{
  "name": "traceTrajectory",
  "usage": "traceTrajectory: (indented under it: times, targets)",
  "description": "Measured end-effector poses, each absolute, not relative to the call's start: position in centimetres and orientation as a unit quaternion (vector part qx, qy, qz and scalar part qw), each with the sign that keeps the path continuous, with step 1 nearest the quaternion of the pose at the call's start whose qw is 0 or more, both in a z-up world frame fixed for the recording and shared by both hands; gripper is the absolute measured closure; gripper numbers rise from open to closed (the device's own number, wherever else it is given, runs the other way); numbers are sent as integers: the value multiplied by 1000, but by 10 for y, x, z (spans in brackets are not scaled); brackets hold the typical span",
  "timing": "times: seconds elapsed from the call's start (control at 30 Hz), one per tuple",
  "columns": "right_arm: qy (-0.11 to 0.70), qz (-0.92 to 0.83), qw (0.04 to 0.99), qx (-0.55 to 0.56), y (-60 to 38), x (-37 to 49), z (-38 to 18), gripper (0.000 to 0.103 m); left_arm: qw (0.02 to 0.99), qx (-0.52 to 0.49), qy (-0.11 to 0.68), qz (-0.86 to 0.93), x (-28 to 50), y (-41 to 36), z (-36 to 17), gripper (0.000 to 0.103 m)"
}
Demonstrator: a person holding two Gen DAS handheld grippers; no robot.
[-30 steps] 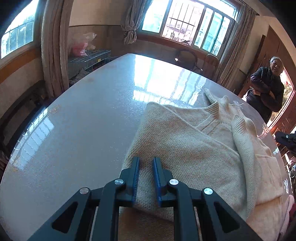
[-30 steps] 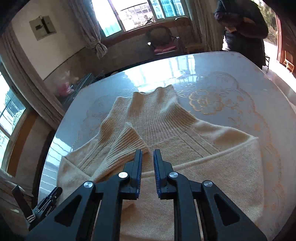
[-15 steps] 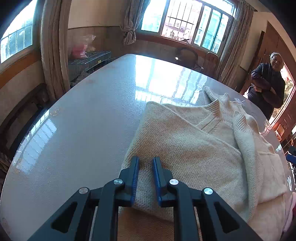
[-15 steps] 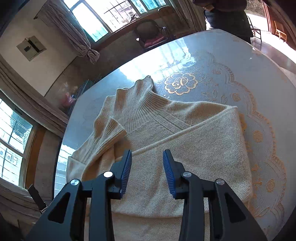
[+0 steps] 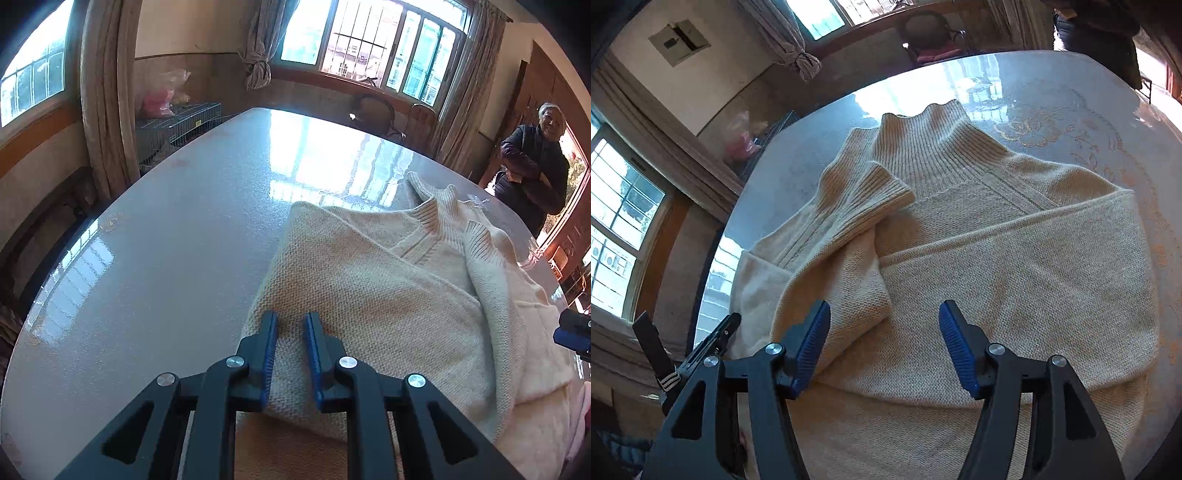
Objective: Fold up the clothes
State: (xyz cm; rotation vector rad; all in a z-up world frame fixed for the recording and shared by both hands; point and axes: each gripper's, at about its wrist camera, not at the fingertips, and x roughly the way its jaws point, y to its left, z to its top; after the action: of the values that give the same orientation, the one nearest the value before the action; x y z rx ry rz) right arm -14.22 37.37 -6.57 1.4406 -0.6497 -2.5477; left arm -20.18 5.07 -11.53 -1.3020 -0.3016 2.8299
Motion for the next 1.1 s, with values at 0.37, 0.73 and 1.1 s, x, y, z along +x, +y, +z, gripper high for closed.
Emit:
traceTrajectory:
  times: [0.37, 0.73, 1.1]
  targets:
    - [-273, -785, 68, 552, 347, -234, -97, 45, 5, -416, -90, 905, -201, 51, -116, 87]
    - [-326, -787, 59, 520, 362, -245, -111, 89, 6, -417, -90, 905, -201, 49, -116, 87]
    - [-277, -855, 64, 433, 459, -148, -60, 89, 5, -417, -88, 905, -201, 50, -116, 87]
